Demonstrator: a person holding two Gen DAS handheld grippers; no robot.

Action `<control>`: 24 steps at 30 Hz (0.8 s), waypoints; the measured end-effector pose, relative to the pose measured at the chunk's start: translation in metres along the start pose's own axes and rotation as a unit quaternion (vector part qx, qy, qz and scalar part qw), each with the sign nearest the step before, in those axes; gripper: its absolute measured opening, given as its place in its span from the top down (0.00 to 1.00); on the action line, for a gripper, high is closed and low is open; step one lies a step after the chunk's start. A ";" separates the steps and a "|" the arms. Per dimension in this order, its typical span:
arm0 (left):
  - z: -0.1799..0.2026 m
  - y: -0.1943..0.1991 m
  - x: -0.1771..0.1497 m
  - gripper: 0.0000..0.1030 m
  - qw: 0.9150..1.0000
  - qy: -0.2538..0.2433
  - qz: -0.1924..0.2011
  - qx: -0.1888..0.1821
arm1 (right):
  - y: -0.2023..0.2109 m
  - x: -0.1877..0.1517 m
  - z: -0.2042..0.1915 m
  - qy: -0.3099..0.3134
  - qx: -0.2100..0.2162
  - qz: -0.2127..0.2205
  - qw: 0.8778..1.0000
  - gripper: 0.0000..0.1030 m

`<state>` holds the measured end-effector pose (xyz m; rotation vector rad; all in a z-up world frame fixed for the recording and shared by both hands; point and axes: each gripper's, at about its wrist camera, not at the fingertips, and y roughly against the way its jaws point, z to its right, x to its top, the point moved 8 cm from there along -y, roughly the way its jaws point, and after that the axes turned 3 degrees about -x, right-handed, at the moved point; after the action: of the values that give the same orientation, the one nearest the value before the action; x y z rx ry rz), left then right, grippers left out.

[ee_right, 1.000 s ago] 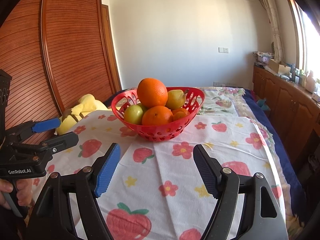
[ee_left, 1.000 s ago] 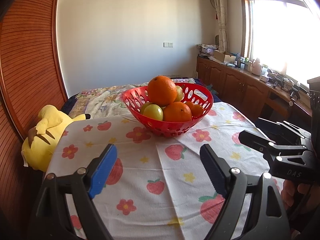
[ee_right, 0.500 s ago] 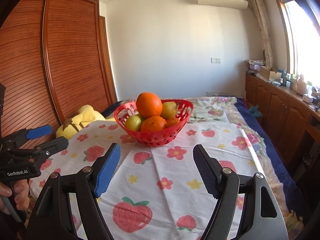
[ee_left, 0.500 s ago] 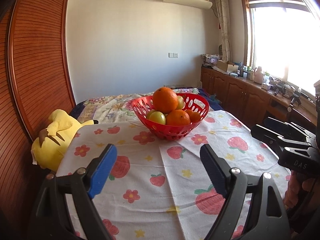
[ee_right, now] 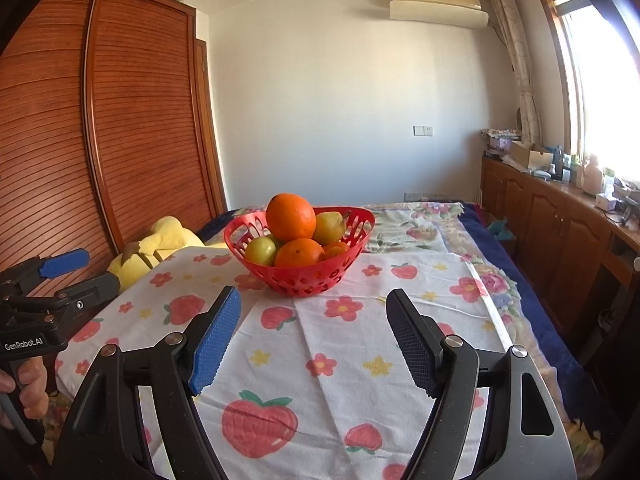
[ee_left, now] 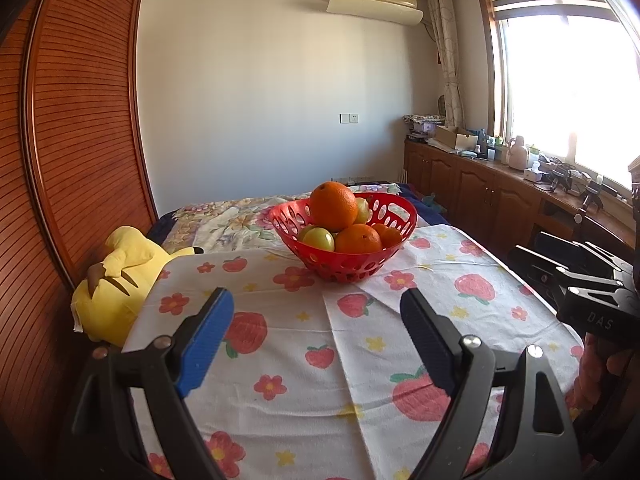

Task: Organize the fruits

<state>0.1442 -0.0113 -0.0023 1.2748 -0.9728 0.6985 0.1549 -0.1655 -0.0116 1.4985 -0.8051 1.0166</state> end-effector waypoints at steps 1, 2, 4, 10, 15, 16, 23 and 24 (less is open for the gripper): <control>0.000 0.000 0.000 0.16 1.000 0.001 0.000 0.000 | 0.000 0.000 0.000 0.000 0.000 0.000 1.000 0.25; 0.000 0.000 0.000 0.16 1.000 0.001 0.000 0.001 | 0.000 0.000 0.000 0.000 -0.001 0.001 1.000 0.25; -0.001 0.000 0.000 0.16 1.000 0.003 0.001 0.001 | 0.001 -0.001 0.000 0.002 -0.001 0.000 1.000 0.25; -0.003 -0.001 -0.003 0.16 1.000 0.008 0.001 0.001 | 0.002 -0.002 0.001 0.003 -0.005 0.001 1.000 0.25; -0.005 0.000 -0.003 0.16 1.000 0.012 0.003 0.003 | 0.001 -0.004 0.000 0.006 -0.005 -0.001 1.000 0.25; -0.005 0.000 -0.003 0.16 1.000 0.013 0.003 0.002 | 0.001 -0.004 0.000 0.005 -0.004 -0.001 1.000 0.25; -0.004 0.001 -0.004 0.16 1.000 0.012 0.004 0.001 | 0.001 -0.003 0.000 0.005 -0.005 0.000 1.000 0.25; -0.004 0.001 -0.004 0.16 1.000 0.012 0.004 0.001 | 0.001 -0.004 -0.001 0.006 -0.005 -0.001 1.000 0.25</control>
<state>0.1427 -0.0071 -0.0055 1.2617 -0.9586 0.7204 0.1525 -0.1646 -0.0146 1.4828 -0.8007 1.0174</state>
